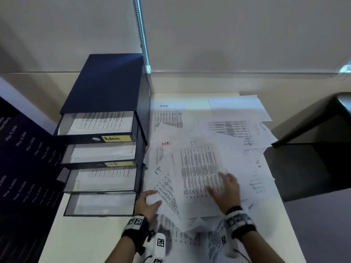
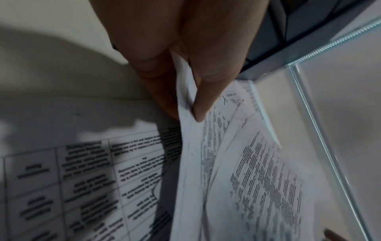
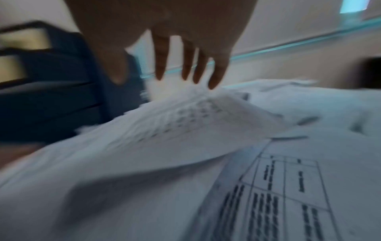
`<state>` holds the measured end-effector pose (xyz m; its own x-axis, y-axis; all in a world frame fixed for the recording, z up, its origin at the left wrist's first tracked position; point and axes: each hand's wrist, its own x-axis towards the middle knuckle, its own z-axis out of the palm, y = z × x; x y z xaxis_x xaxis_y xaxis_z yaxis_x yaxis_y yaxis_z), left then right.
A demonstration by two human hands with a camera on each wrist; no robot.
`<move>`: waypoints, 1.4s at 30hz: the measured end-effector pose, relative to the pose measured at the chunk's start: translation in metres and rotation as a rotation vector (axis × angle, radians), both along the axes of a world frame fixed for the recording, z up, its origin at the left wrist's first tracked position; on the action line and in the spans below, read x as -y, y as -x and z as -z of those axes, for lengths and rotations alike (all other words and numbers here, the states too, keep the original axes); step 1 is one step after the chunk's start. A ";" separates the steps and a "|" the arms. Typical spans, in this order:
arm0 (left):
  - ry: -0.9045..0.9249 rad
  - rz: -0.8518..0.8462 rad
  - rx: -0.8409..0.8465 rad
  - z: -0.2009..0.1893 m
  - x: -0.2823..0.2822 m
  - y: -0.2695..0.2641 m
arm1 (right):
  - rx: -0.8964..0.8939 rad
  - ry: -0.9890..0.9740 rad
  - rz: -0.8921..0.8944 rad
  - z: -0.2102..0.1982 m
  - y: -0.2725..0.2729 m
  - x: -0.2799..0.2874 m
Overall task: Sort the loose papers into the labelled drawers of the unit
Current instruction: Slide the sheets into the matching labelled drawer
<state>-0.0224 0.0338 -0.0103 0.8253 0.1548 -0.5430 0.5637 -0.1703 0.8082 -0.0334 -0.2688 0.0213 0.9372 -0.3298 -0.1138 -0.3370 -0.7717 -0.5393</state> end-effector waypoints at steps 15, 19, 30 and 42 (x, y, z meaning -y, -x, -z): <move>-0.215 0.127 -0.010 -0.001 -0.006 -0.004 | -0.007 -0.184 0.271 -0.058 -0.020 0.105; -0.302 0.234 -0.029 -0.008 0.000 -0.001 | -0.059 -0.193 -0.019 -0.073 -0.015 0.122; -0.280 0.012 -0.003 -0.028 0.019 -0.032 | -0.273 0.049 0.062 0.015 0.020 0.064; -0.513 0.185 0.249 -0.029 0.046 -0.053 | -0.334 0.033 0.097 0.013 0.023 0.079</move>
<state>0.0308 -0.0117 0.0186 0.9565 0.1872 -0.2236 0.2913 -0.6509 0.7011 -0.0562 -0.3480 0.0086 0.8140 -0.4242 -0.3969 -0.5635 -0.7425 -0.3622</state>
